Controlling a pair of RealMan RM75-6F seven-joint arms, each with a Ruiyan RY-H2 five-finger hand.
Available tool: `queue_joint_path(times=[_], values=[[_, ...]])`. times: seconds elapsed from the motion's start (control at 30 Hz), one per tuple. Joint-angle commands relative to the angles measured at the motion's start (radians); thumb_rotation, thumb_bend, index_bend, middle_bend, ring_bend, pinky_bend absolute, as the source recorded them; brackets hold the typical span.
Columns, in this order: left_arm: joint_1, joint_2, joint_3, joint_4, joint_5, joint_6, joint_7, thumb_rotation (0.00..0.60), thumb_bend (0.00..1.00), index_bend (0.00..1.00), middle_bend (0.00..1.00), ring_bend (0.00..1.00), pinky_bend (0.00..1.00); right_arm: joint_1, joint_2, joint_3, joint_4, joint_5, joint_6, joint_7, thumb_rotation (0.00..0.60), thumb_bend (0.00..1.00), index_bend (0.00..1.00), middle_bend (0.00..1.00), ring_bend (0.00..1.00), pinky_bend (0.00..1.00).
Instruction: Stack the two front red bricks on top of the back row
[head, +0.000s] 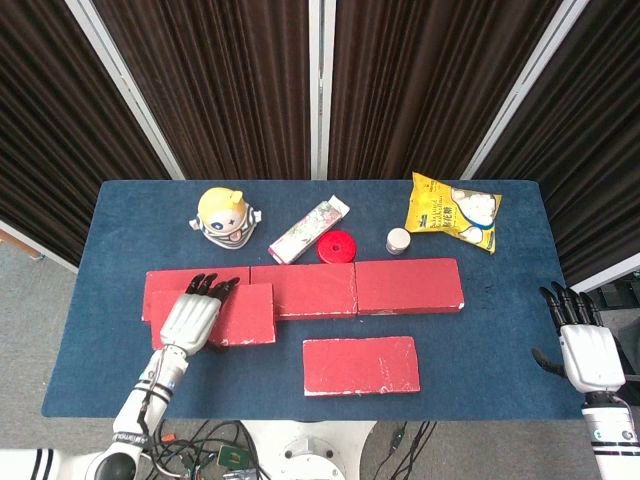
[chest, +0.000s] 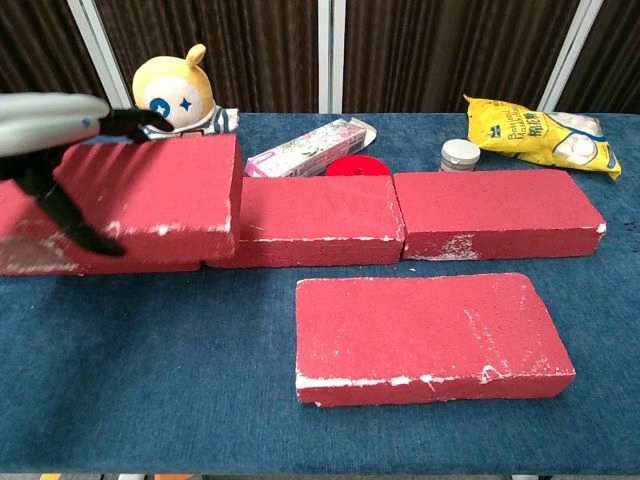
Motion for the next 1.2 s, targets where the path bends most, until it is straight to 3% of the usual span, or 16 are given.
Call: queue_joint_path(times=[0.03,0.23,0.5,1.2], values=[[-0.114,-0.025,-0.080,0.099,-0.132,-0.080,0.012,0.600,0.00,0.03,0.27,0.00,0.00,0.001,0.000,0.000,-0.001,0.003,-0.004,-0.002,0.600,0.15,0.00,0.00,0.00,0.00],[-0.244,-0.096,-0.092,0.260,-0.284,-0.195,0.028,0.600,0.00,0.03,0.27,0.00,0.00,0.003,0.008,0.003,-0.016,0.000,-0.001,-0.014,0.600,0.15,0.00,0.00,0.00,0.00],[-0.317,-0.122,-0.084,0.402,-0.371,-0.275,-0.035,0.600,0.00,0.03,0.28,0.00,0.00,0.005,0.022,0.022,-0.063,0.000,0.026,-0.048,0.600,0.15,0.00,0.00,0.00,0.00],[-0.359,-0.077,-0.009,0.342,-0.359,-0.252,-0.141,0.600,0.00,0.03,0.29,0.00,0.00,0.007,0.025,0.020,-0.080,0.006,0.021,-0.056,0.600,0.15,0.00,0.00,0.00,0.00]])
